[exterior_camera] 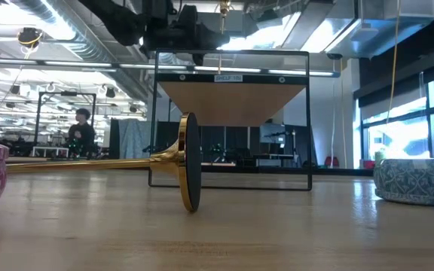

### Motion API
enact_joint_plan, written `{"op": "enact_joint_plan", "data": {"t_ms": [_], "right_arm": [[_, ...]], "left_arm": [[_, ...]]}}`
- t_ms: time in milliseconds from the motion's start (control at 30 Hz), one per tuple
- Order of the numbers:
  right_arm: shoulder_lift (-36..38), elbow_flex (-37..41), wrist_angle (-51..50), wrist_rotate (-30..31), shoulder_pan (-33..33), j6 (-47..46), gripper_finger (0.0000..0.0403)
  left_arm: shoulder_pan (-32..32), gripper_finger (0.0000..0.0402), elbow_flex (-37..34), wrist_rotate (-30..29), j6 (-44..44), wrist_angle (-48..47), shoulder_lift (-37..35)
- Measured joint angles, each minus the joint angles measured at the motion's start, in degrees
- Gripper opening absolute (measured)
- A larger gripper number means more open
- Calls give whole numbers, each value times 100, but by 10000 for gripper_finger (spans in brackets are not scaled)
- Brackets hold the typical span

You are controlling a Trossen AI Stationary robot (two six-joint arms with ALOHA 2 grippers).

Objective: Pick & Place candle stick holders
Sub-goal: Put the left gold candle holder on the shelf

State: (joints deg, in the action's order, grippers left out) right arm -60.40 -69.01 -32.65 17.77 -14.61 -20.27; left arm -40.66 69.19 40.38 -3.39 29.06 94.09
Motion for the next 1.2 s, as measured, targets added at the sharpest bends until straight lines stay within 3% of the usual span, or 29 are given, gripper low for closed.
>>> {"op": "enact_joint_plan", "data": {"t_ms": [433, 700, 1200], "right_arm": [[-59, 0, 12, -167, 151, -138, 167], [-120, 0, 102, -303, 202, -138, 167], [-120, 0, 58, -447, 260, -136, 167]], "left_arm": [[0, 12, -133, 172, 65, 424, 51], [0, 12, -138, 455, -682, 1623, 651], [0, 12, -144, 445, -271, 1018, 668]]}}
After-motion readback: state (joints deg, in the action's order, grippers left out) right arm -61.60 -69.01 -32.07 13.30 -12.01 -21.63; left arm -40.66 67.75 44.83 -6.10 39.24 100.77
